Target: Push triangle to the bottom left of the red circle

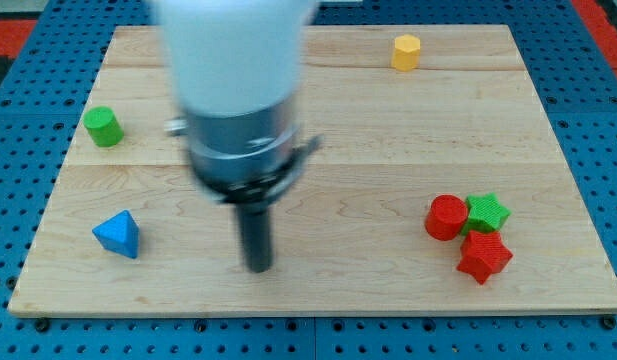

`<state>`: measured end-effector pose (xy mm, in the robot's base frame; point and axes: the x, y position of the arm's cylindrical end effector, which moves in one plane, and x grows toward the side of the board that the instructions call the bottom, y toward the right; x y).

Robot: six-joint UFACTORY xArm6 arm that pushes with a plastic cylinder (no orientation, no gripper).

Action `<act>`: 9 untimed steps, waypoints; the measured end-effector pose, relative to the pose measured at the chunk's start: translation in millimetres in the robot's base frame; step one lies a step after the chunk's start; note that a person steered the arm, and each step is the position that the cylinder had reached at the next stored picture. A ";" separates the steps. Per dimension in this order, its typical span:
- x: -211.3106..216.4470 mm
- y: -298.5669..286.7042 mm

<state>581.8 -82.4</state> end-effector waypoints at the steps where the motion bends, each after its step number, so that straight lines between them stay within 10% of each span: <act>1: 37.2 -49.7; 3: -26.5 -169.0; 5: -51.2 -11.5; 9: -15.2 -67.9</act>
<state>566.6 -150.3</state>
